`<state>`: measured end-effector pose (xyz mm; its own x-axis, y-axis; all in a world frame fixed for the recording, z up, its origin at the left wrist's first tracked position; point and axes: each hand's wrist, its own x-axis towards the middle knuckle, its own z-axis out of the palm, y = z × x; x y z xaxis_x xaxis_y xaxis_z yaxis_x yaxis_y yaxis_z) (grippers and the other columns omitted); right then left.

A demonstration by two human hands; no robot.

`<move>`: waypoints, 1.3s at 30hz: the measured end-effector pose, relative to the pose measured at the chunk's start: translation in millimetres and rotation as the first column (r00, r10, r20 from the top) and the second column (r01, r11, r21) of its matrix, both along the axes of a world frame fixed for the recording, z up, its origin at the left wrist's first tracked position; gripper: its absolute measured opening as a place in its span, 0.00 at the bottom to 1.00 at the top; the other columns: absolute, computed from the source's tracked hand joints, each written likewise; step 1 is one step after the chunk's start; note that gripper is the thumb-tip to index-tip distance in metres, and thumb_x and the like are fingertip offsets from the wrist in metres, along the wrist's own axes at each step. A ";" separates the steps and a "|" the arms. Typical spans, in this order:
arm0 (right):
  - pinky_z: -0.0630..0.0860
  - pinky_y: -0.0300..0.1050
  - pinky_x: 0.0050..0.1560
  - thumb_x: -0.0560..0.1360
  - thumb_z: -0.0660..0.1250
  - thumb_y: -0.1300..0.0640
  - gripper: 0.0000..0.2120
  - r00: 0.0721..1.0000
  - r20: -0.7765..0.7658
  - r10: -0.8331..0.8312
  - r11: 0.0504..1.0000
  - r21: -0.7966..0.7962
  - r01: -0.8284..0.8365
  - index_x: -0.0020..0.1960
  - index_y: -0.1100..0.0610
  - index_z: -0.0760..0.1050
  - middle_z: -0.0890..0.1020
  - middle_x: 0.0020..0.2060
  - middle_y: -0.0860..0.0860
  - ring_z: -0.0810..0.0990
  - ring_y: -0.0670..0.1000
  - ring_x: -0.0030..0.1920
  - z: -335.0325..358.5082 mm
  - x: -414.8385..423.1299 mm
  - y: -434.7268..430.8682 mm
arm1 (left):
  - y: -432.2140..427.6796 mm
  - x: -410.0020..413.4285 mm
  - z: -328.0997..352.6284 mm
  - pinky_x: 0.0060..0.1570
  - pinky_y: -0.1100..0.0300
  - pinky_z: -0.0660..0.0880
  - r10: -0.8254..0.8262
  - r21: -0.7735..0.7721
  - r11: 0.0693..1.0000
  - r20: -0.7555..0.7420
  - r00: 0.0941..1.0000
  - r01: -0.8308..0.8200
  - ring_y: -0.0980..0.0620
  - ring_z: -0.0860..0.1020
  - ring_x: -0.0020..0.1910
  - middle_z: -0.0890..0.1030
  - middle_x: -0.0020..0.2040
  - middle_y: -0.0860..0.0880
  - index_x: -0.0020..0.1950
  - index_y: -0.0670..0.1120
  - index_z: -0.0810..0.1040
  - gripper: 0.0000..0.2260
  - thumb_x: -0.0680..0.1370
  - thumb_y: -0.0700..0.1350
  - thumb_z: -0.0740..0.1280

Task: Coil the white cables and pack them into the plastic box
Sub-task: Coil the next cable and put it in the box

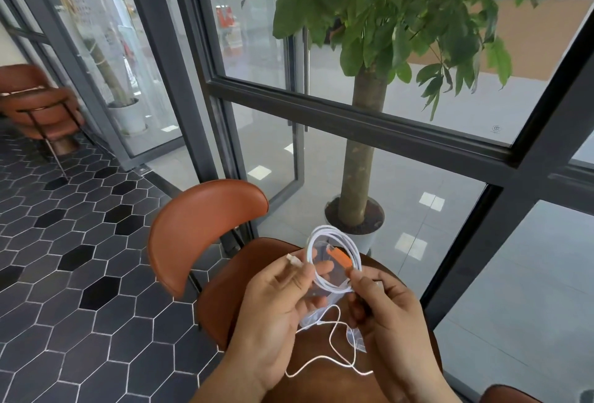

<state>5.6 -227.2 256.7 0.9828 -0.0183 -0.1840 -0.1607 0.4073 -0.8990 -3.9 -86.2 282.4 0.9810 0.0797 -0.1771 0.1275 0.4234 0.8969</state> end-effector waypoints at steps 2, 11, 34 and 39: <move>0.69 0.45 0.29 0.78 0.68 0.62 0.09 1.000 0.009 -0.002 1.000 -0.030 0.003 0.42 0.64 0.83 0.70 0.28 0.58 0.67 0.52 0.29 -1.6 -1.6 0.1 | -2.8 -0.8 -0.5 0.45 0.53 0.82 0.044 0.062 0.997 0.021 0.999 -0.046 0.46 0.86 0.49 0.87 0.49 0.40 0.48 0.42 0.84 0.07 0.72 0.42 0.70; 0.77 0.40 0.31 0.72 0.74 0.63 0.03 0.987 0.159 0.030 0.971 -0.240 0.009 0.44 0.59 0.86 0.84 0.31 0.55 0.78 0.51 0.27 4.7 -4.6 -10.9 | -8.5 -0.8 11.2 0.40 0.53 0.84 0.189 0.005 0.982 -0.022 0.982 -0.189 0.40 0.86 0.43 0.85 0.40 0.37 0.42 0.38 0.82 0.09 0.79 0.39 0.66; 0.73 0.38 0.27 0.74 0.67 0.64 0.12 0.957 -0.078 0.278 0.951 0.165 -0.263 0.52 0.71 0.83 0.84 0.41 0.65 0.77 0.53 0.32 -1.2 5.6 -25.0 | 0.6 0.2 5.9 0.35 0.55 0.83 -0.045 0.303 0.950 -0.105 0.993 0.075 0.42 0.87 0.40 0.87 0.40 0.39 0.48 0.37 0.83 0.04 0.79 0.36 0.69; 0.84 0.45 0.42 0.78 0.63 0.54 0.18 0.953 -0.084 0.292 0.931 0.255 -0.262 0.56 0.68 0.82 0.85 0.51 0.68 0.85 0.61 0.46 3.3 -0.1 -25.6 | -0.4 0.3 2.3 0.35 0.52 0.84 0.015 0.369 0.929 -0.094 0.995 0.021 0.42 0.86 0.36 0.87 0.39 0.40 0.47 0.37 0.84 0.03 0.78 0.36 0.70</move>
